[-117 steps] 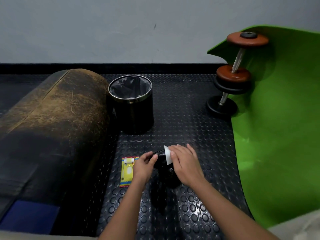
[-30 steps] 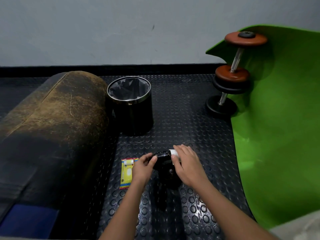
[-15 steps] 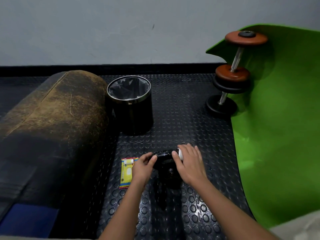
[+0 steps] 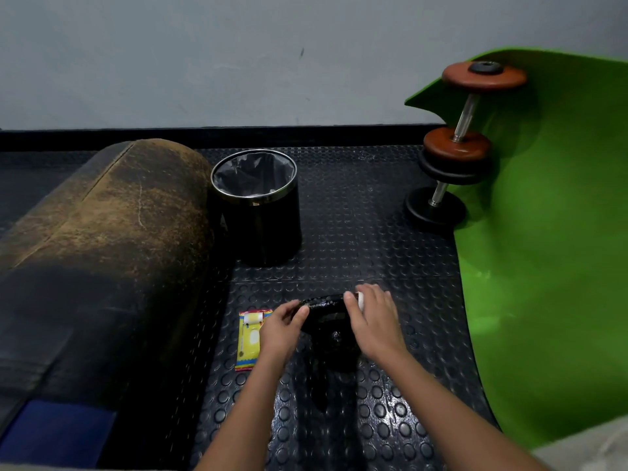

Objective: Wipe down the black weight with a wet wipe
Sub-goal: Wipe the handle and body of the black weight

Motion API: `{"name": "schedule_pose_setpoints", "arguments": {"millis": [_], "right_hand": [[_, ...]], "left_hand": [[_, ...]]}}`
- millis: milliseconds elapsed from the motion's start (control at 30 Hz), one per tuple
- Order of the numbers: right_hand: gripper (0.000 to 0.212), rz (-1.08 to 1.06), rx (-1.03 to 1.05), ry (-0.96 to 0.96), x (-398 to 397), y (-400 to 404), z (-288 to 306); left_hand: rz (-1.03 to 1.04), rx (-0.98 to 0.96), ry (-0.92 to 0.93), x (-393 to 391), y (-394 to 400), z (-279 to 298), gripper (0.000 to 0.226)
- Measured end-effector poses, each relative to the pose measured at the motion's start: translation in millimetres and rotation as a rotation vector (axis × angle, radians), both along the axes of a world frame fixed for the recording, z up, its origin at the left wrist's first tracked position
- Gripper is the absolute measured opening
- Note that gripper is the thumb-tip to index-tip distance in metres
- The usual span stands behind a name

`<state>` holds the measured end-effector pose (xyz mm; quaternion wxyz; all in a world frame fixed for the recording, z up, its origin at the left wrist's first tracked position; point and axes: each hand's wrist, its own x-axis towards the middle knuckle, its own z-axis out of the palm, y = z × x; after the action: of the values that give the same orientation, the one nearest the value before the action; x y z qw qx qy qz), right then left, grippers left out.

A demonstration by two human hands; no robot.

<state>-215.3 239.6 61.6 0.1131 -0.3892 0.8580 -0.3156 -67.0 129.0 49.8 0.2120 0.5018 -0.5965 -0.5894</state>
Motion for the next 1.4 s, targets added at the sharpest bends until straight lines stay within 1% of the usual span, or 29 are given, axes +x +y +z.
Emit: {"name": "schedule_pose_setpoints", "arguments": {"millis": [100,167,200,267,333,367,433,567,633,700,767,833,900,967,1033,1100,1167,1233,1300,1400], "right_hand": [[0.063,0.136,-0.031,0.094,7,10,-4],[0.059,0.147,-0.072,0.089,4,18,-8],[0.057,0.115,-0.099,0.065,2,20,-11],[0.053,0.011,-0.144,-0.055,-1,19,-13],[0.053,-0.103,-0.11,-0.196,-2,10,-12],[0.055,-0.141,-0.067,-0.225,-3,6,-11],[0.061,-0.133,-0.014,-0.166,-2,-3,-6],[0.063,0.12,-0.034,0.083,7,-2,-3],[0.061,0.179,-0.063,0.105,7,9,-6],[0.055,0.144,-0.144,0.05,4,21,-10],[0.049,0.037,-0.212,-0.052,2,23,-13],[0.05,-0.092,-0.163,-0.167,0,12,-10],[0.058,-0.142,-0.045,-0.189,-1,-2,-2],[0.061,-0.054,-0.006,-0.079,3,-9,5],[0.062,0.103,-0.018,0.051,13,-9,8],[0.064,0.215,-0.05,0.098,18,-2,4],[0.058,0.236,-0.092,0.1,14,6,-2],[0.052,0.18,-0.147,0.075,9,15,-8],[0.048,0.069,-0.191,-0.011,4,17,-10],[0.043,-0.083,-0.128,-0.142,1,2,0]], "left_hand": [[-0.001,-0.004,-0.001,0,0,0,0.041],[-0.003,-0.001,-0.003,0,0,1,0.041],[-0.005,0.001,-0.005,0,1,1,0.041],[-0.006,0.001,-0.006,0,0,2,0.042],[-0.004,0.0,-0.003,0,1,4,0.042],[-0.002,0.0,-0.002,0,1,4,0.042],[0.003,-0.003,-0.006,0,1,4,0.042],[0.005,-0.021,-0.018,-1,1,3,0.04],[0.001,-0.025,-0.027,-1,1,4,0.041],[0.002,-0.02,-0.025,0,2,5,0.04],[0.002,-0.014,-0.023,0,2,5,0.04],[0.003,-0.009,-0.02,0,2,5,0.041],[0.005,-0.009,-0.014,-1,1,4,0.041],[0.011,-0.012,-0.013,-1,1,3,0.04],[0.014,-0.015,-0.017,-2,1,4,0.038],[0.012,-0.017,-0.016,-2,1,5,0.038],[0.009,-0.016,-0.02,-2,2,6,0.039],[0.011,-0.016,-0.022,-2,2,7,0.04],[0.011,-0.013,-0.02,-1,2,6,0.041],[0.014,-0.001,-0.015,-1,2,6,0.041]]}}
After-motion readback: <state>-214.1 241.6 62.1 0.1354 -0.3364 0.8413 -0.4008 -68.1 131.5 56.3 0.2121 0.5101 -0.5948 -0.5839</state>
